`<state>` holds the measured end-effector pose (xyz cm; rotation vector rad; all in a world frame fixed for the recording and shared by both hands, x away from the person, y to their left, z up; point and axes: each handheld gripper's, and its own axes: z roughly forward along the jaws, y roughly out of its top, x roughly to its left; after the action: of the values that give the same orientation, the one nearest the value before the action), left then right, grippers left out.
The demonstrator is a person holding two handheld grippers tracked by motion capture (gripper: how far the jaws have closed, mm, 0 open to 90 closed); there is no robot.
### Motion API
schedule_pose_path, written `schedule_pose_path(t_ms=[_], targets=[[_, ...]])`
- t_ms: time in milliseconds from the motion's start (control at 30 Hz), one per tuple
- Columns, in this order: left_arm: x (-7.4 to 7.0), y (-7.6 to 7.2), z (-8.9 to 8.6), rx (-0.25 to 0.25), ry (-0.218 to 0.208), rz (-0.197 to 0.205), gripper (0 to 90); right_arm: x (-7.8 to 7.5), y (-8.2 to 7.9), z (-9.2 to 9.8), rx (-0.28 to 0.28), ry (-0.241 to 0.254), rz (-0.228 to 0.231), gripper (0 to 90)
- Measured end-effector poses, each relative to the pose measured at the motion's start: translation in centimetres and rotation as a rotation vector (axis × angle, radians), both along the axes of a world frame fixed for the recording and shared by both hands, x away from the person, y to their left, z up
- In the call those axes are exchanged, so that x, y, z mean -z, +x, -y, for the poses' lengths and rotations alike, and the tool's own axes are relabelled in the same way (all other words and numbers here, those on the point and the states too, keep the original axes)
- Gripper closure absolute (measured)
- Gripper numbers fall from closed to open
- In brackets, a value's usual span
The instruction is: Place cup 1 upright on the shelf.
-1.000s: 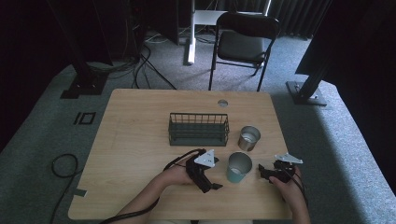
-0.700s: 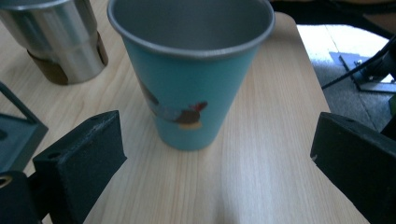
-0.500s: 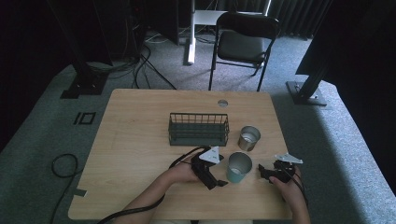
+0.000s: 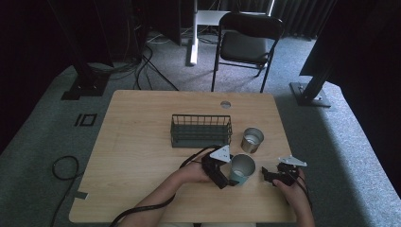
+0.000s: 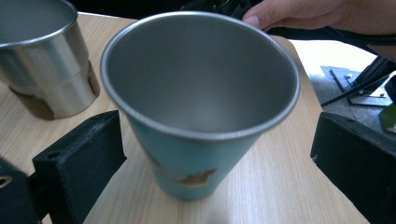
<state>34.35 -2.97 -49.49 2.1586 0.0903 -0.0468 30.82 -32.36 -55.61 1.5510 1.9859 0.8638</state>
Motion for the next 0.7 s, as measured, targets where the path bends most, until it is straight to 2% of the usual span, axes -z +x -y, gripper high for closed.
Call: schedule_pose_path(t_ms=[100,200,333,533,700], targets=[[-0.1,0.1,0.4,0.002,-0.012,0.001,3.2,0.0,-0.1,0.0,-0.003,-0.001,0.0,11.3],[0.0,0.2,0.7,0.005,0.0,0.01,3.2,0.0,-0.1,0.0,-0.003,-0.002,0.001,11.3],[0.2,0.3,1.1,-0.001,-0.013,-0.011,3.2,0.0,-0.1,0.0,-0.003,-0.002,0.001,11.3],[0.7,0.7,1.8,-0.022,-0.006,-0.019,3.2,0.0,-0.1,0.0,-0.003,-0.002,0.001,11.3],[0.8,0.9,2.2,-0.036,-0.026,-0.028,6.1,0.0,-0.1,0.0,-0.003,-0.002,0.001,11.3]])
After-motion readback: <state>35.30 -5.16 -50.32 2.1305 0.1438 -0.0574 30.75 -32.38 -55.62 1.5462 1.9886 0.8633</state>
